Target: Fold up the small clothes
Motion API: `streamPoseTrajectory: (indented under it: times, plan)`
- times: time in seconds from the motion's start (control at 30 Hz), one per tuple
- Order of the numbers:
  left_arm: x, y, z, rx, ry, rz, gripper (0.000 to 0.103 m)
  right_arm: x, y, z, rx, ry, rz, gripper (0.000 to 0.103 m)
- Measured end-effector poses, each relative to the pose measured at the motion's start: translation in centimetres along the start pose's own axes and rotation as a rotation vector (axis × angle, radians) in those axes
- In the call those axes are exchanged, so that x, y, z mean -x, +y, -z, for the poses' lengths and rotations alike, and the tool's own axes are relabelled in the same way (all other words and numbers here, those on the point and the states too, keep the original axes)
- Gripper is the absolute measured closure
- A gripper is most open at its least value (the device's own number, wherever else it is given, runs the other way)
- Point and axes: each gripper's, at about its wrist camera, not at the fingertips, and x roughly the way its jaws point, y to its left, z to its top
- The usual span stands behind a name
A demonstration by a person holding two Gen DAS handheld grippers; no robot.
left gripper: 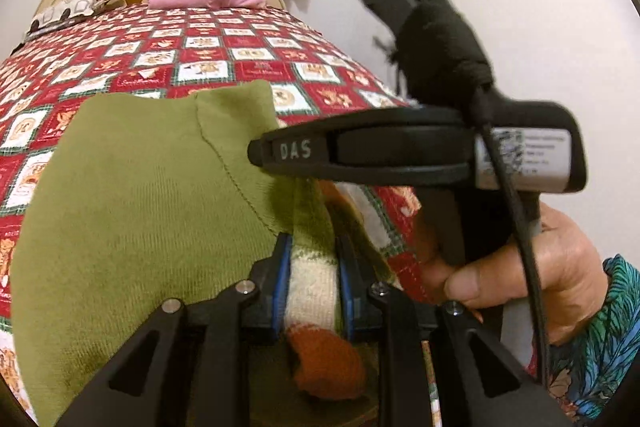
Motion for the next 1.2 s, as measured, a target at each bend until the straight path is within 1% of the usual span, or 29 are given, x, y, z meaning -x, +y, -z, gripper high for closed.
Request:
streamPoseTrajectory:
  times: [0.1,0.17,0.27,0.3,0.33,0.37,0.4,0.43,0.47,0.53,0.57,0.6,0.63,0.67,0.7,0.77,0.8,0.87,0.9,0.93,1.0,1.07,1.1,1.17,1.2]
  plan:
    - [0.0,0.1,0.0,0.004,0.001,0.004,0.08,-0.4,-0.8,0.4,-0.046,-0.025,-0.029,0.091]
    - [0.2,0.4,0.1,0.009,0.012,0.015,0.077,-0.5,-1.0,0.4,-0.074,-0.029,-0.034,0.091]
    - [1.6,0.3,0.8,-0.015,0.035,0.045,0.071,0.5,-0.7,0.6,-0.085,-0.026,-0.009,0.088]
    - [2.7,0.6,1.2,-0.031,0.04,0.06,0.063,1.2,-0.6,0.7,-0.081,-0.036,0.006,0.084]
    - [4.1,1.0,1.8,-0.043,0.035,0.07,0.049,2.7,-0.6,1.1,-0.087,-0.063,0.029,0.081]
    - [5.4,1.8,2.3,-0.047,0.017,0.079,0.042,4.1,-0.7,1.6,-0.099,-0.093,0.046,0.081]
    - [7.3,2.7,3.1,-0.042,-0.008,0.083,0.03,5.6,-0.8,2.2,-0.115,-0.128,0.064,0.081]
    - [8.8,3.7,3.8,-0.033,-0.03,0.084,0.028,7.6,-0.7,3.3,-0.137,-0.169,0.071,0.081]
    - [10.2,4.7,4.5,-0.024,-0.046,0.08,0.028,8.9,-0.5,4.1,-0.15,-0.187,0.066,0.081]
    - [12.3,6.8,5.7,-0.008,-0.067,0.052,0.028,11.4,0.4,6.3,-0.176,-0.212,0.026,0.08]
    - [13.3,7.8,6.3,0.0,-0.077,0.027,0.028,12.2,1.0,7.3,-0.186,-0.22,0.009,0.079]
    - [14.0,8.8,6.9,0.01,-0.084,0.001,0.028,12.9,1.7,8.3,-0.194,-0.225,-0.005,0.067]
    - [14.4,9.7,7.3,0.022,-0.082,-0.019,0.028,13.6,2.7,9.5,-0.199,-0.232,-0.019,0.048]
    - [14.4,10.5,7.8,0.04,-0.069,-0.041,0.028,13.9,3.4,10.4,-0.201,-0.241,-0.023,0.041]
    - [14.2,11.3,8.1,0.064,-0.049,-0.063,0.028,14.0,4.2,11.2,-0.201,-0.253,-0.023,0.036]
    - [13.5,12.1,8.7,0.105,-0.019,-0.064,0.028,13.8,5.3,11.9,-0.186,-0.253,-0.012,0.036]
    - [13.1,12.2,8.8,0.11,-0.011,-0.068,0.028,13.4,6.0,12.2,-0.17,-0.248,0.007,0.036]
    - [11.9,11.7,8.9,0.092,0.015,-0.096,0.028,12.8,7.0,12.4,-0.132,-0.237,0.063,0.036]
    - [11.3,11.4,8.8,0.079,0.029,-0.112,0.028,12.5,7.6,12.4,-0.093,-0.233,0.101,0.036]
    - [10.8,11.3,8.8,0.063,0.038,-0.129,0.028,12.4,8.4,12.4,-0.043,-0.236,0.141,0.036]
    - [10.6,10.7,8.8,0.032,0.026,-0.162,0.028,12.4,9.9,12.3,0.064,-0.238,0.208,0.036]
    - [10.1,10.5,8.3,0.024,0.026,-0.172,0.028,12.1,10.0,12.0,0.105,-0.228,0.219,0.037]
    - [9.6,10.5,7.8,0.029,0.028,-0.174,0.028,11.8,10.0,11.8,0.114,-0.225,0.219,0.04]
    - [8.8,10.5,7.1,0.054,0.04,-0.176,0.027,11.1,9.7,11.5,0.121,-0.196,0.193,0.06]
    - [8.5,10.4,7.0,0.066,0.044,-0.171,0.027,10.4,9.5,11.5,0.121,-0.17,0.182,0.077]
